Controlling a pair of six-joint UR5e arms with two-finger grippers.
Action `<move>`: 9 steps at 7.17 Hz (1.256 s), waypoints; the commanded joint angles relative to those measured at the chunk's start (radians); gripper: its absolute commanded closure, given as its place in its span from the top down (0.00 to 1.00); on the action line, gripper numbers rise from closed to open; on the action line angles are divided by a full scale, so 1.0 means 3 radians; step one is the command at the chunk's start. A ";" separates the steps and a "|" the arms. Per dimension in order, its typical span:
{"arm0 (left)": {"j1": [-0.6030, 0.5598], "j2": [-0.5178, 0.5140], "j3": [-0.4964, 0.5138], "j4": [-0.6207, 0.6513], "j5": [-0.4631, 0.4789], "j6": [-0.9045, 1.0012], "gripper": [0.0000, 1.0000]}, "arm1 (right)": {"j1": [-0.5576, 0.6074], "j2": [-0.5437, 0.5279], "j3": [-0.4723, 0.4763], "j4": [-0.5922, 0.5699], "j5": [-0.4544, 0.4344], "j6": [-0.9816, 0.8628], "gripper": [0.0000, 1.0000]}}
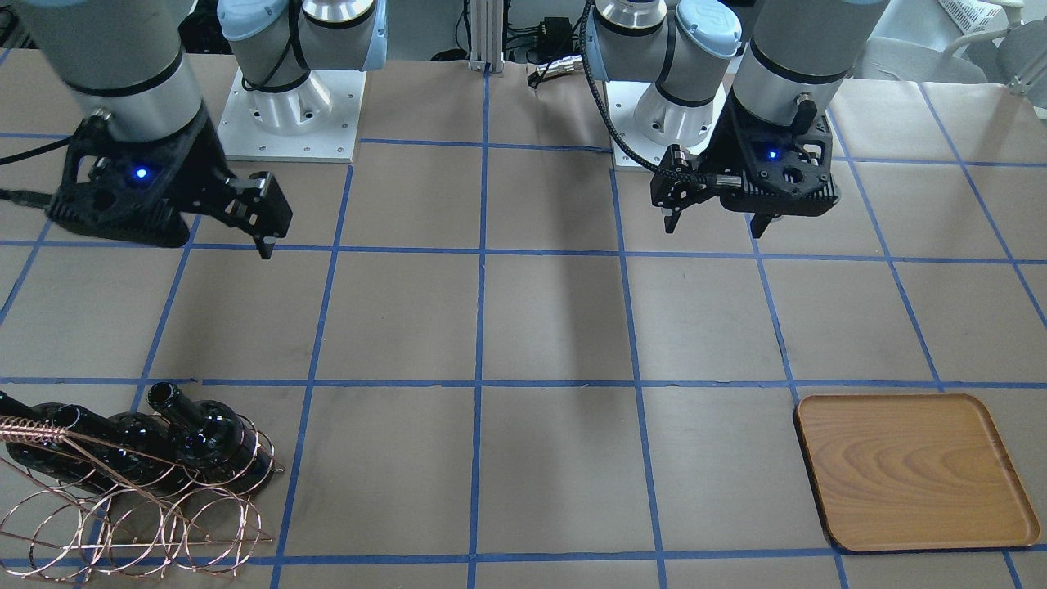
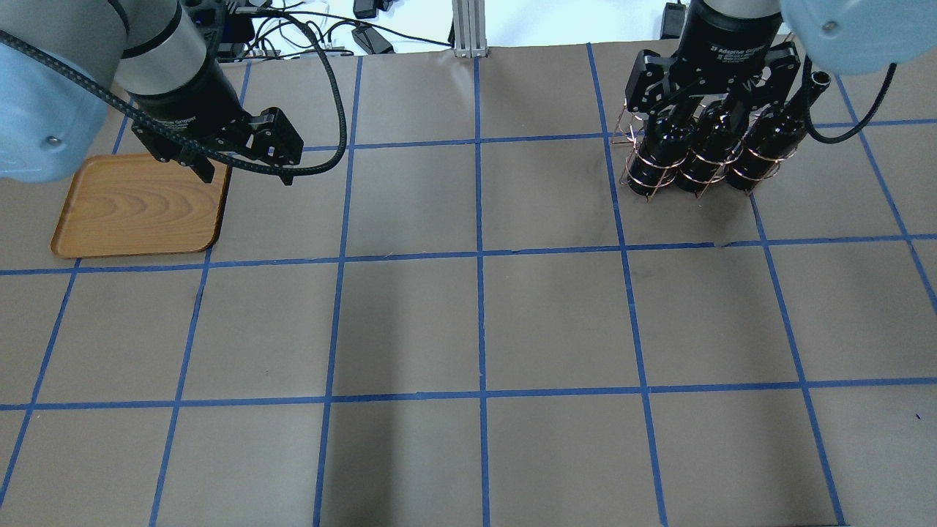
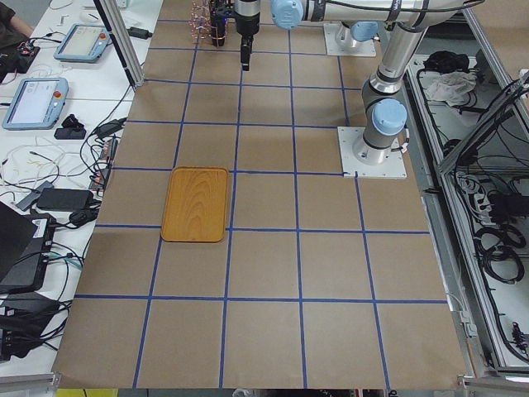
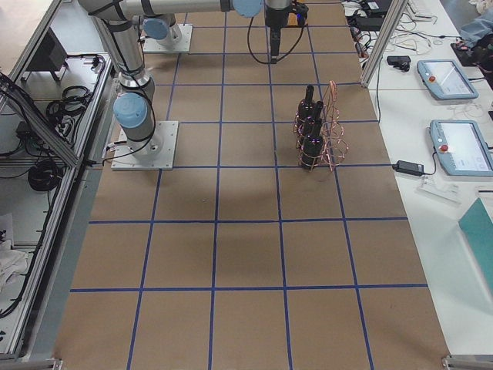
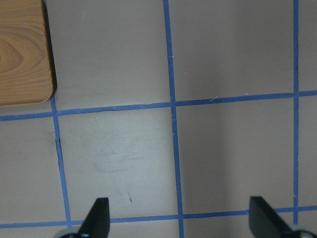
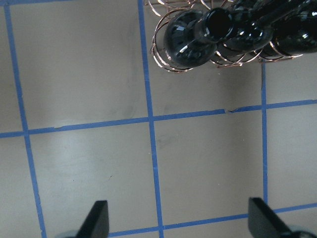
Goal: Take wine from basket and place on tray
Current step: 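Lower the right gripper over the wine rack toward the bottles, then grasp the neck of the dark wine bottle farthest from the left arm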
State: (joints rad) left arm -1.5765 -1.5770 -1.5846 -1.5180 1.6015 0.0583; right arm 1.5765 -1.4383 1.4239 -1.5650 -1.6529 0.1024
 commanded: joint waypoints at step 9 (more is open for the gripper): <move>0.0004 0.0000 0.0000 -0.0007 0.0005 0.0005 1.00 | -0.0740 0.0795 -0.0170 -0.0934 0.0233 -0.0909 0.99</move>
State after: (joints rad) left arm -1.5754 -1.5769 -1.5846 -1.5200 1.6030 0.0595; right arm 1.3551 -1.2160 1.3694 -1.8267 -1.5848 -0.1695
